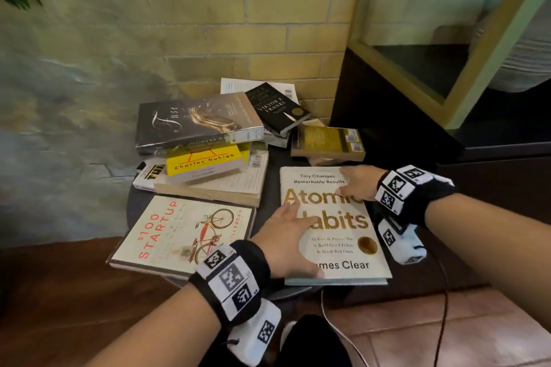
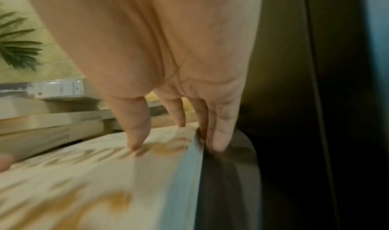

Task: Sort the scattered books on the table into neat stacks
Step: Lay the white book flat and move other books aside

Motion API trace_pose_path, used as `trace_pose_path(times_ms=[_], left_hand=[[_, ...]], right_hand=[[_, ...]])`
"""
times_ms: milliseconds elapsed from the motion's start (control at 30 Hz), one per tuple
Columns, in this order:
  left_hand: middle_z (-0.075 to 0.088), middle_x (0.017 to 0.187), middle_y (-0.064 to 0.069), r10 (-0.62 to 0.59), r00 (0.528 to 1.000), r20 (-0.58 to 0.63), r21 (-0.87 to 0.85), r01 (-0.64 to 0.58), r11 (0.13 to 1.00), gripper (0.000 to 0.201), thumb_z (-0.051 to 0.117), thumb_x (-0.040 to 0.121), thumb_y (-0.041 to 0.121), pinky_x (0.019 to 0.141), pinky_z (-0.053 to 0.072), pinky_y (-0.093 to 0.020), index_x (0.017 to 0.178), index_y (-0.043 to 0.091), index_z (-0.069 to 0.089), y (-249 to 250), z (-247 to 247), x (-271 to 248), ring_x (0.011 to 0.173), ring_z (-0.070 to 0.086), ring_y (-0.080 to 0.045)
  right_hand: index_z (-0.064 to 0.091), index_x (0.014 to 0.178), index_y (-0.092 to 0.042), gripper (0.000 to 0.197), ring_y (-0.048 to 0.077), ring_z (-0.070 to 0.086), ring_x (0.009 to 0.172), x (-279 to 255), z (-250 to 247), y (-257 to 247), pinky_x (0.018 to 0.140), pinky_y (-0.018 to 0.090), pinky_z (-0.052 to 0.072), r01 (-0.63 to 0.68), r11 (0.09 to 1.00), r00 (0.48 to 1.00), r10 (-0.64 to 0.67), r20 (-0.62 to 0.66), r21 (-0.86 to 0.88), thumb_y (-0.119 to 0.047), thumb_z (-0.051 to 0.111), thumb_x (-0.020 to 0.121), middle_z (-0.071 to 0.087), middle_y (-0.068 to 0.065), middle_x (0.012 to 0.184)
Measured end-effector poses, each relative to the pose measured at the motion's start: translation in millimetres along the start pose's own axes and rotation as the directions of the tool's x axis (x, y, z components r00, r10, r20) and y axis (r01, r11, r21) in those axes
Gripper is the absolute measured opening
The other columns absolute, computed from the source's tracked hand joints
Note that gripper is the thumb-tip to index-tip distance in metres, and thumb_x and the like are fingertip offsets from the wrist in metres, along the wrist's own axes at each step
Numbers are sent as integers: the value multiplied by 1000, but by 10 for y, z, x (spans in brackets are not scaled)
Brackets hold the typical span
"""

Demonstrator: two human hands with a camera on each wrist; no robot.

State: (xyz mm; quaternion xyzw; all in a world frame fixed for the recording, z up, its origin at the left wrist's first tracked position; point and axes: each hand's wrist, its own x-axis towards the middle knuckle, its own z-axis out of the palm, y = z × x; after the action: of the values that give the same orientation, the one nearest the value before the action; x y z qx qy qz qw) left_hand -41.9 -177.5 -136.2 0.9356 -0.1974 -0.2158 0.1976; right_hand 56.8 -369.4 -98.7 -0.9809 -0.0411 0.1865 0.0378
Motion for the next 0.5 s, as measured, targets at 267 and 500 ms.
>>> trace_pose_path(times_ms=[267, 500], left_hand=[[58, 128, 0, -126, 967, -222, -457, 11, 889, 53, 67, 86, 36, 83, 52, -17, 135, 24, 51, -59, -546, 446, 101, 60, -12], [47, 145, -6, -332, 904, -270, -612, 105, 784, 63, 62, 91, 34, 103, 35, -28, 145, 13, 39, -76, -950, 1069, 132, 45, -23]], right_hand=[[66, 106, -11, 41, 22, 63, 92, 448, -591, -36, 63, 25, 45, -76, 997, 989, 77, -124, 12, -46, 64, 86, 67, 7, 100], [50, 134, -9, 60, 27, 56, 117, 866, -750, -30, 98, 37, 47, -135, 984, 982, 149, -119, 121, -41, 66, 86, 58, 11, 129]])
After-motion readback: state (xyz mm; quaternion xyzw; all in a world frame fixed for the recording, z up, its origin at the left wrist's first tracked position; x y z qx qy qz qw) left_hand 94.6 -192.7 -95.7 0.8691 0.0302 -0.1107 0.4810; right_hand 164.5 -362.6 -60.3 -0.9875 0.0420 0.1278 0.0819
